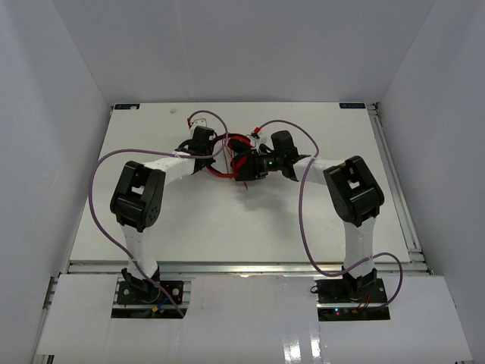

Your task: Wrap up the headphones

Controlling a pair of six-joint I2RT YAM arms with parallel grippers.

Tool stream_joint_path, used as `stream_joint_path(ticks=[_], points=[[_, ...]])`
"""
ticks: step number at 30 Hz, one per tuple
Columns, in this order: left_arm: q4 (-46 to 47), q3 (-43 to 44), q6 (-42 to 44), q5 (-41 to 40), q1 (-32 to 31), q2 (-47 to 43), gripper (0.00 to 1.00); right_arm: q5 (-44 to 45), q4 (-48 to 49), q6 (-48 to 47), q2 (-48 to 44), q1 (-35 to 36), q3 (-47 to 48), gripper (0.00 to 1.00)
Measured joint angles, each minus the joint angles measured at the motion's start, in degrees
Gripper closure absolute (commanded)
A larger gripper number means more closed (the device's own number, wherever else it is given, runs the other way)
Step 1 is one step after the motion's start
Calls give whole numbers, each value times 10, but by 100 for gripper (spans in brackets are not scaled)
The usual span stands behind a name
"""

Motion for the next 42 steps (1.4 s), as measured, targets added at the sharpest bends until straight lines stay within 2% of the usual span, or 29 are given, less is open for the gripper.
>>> stream_joint_path(ticks=[14, 20, 21, 22, 25, 26, 28, 30, 32, 36, 37, 39, 42], points=[[-19, 12, 15, 25, -5, 9, 100, -7, -49, 5, 13, 5, 124, 51], [-28, 20, 15, 26, -6, 9, 100, -10, -58, -3, 20, 8, 134, 51], [-29, 21, 15, 27, -6, 9, 96, -12, -60, -14, 18, 8, 132, 50], [-30, 22, 16, 27, -6, 9, 88, -13, -62, -28, 14, 8, 129, 49], [-31, 23, 18, 28, -6, 9, 52, -20, -82, -74, -16, 8, 109, 44], [-31, 24, 20, 30, -6, 9, 44, -24, -90, -93, -30, 8, 103, 42], [-35, 27, 26, 40, -6, 9, 18, -34, -108, -141, -66, 6, 88, 37], [-42, 32, 32, 53, -6, 5, 8, -47, -125, -184, -110, 3, 71, 32], [-48, 39, 38, 65, -6, -2, 2, -61, -140, -229, -156, -2, 54, 30], [-64, 41, 52, 88, -2, -49, 2, -53, -197, -326, -246, -22, 14, 20], [-68, 40, 54, 96, 0, -70, 2, -40, -209, -351, -272, -26, -4, 15], [-64, 26, 57, 111, 7, -125, 2, 7, -224, -389, -326, -34, -50, 10], [-35, -30, 63, 148, 23, -240, 2, 98, -237, -419, -405, -41, -116, 10]])
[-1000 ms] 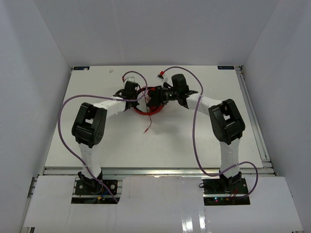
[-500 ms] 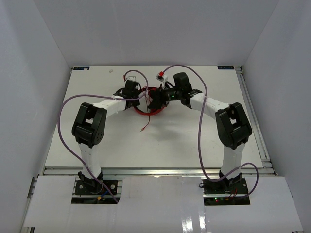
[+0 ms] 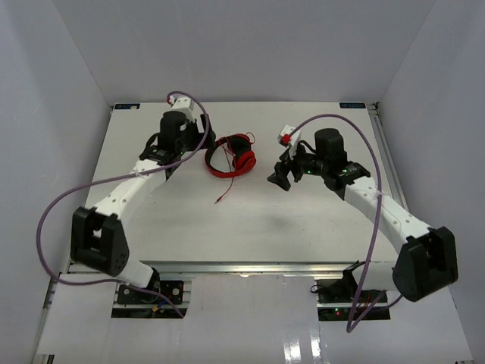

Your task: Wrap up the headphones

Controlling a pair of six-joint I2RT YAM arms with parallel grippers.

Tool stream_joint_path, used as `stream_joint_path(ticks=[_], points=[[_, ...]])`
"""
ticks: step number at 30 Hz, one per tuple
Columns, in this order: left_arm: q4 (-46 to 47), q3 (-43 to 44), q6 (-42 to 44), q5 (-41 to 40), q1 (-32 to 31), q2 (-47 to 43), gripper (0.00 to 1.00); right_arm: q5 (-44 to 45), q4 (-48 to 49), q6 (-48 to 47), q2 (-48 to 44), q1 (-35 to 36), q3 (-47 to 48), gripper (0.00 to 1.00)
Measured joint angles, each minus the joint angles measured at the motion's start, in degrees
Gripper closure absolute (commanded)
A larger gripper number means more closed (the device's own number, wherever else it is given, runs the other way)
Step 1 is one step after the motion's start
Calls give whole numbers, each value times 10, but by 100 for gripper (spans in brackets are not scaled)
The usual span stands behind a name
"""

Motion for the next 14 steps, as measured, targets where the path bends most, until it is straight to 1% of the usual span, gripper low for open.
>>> stream_joint_path(ticks=[3, 7, 9, 11, 14], points=[[46, -88, 2, 65, 23, -129, 2, 85, -11, 3, -65, -9, -42, 10], [117, -238, -5, 164, 49, -298, 2, 183, -16, 45, -135, -34, -75, 10], [128, -302, -9, 207, 50, -368, 2, 224, -18, 69, -168, -40, -87, 10], [130, -349, -12, 240, 50, -425, 2, 263, -20, 92, -197, -41, -94, 10], [125, -393, -16, 265, 50, -502, 2, 316, -12, 119, -240, -43, -111, 10]])
